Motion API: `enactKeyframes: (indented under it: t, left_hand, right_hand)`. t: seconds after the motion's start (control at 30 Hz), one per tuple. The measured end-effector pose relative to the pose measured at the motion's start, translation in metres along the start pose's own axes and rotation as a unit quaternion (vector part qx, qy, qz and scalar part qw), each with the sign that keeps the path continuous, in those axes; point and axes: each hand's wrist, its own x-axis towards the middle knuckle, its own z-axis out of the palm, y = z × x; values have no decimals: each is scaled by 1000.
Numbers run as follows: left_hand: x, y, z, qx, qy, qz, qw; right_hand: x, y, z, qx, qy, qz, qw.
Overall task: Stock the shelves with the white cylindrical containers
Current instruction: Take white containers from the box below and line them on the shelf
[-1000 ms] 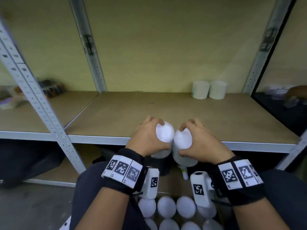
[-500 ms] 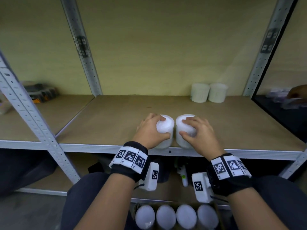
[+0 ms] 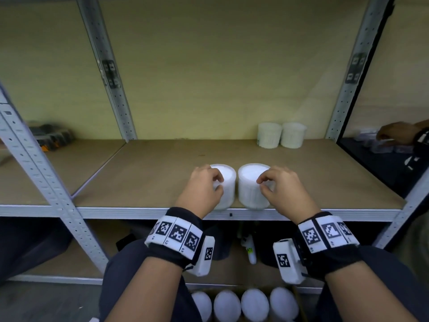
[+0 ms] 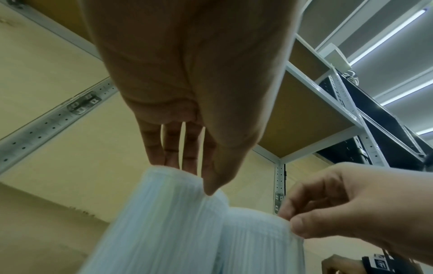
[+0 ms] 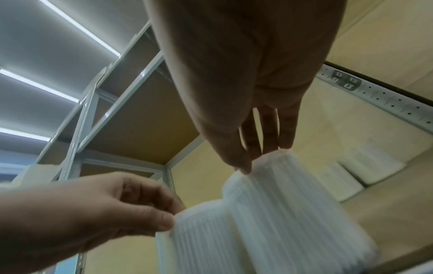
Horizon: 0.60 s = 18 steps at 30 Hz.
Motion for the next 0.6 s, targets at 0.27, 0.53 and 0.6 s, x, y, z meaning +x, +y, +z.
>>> enactKeyframes:
  t: [0.27,0.53,0.6]
  left_hand:
    - [23,1,6,-1,2,-18,1000]
    - [79,-8,17,-9,-13,-17,1000]
    - [95,-11,21,-4,-17,-16,1000]
  right_hand:
    - [23,2,4,-32,-3,-13,999]
    - [83,18,14,-15,-21,43,999]
    - [98,21,17,-16,-18,52,998]
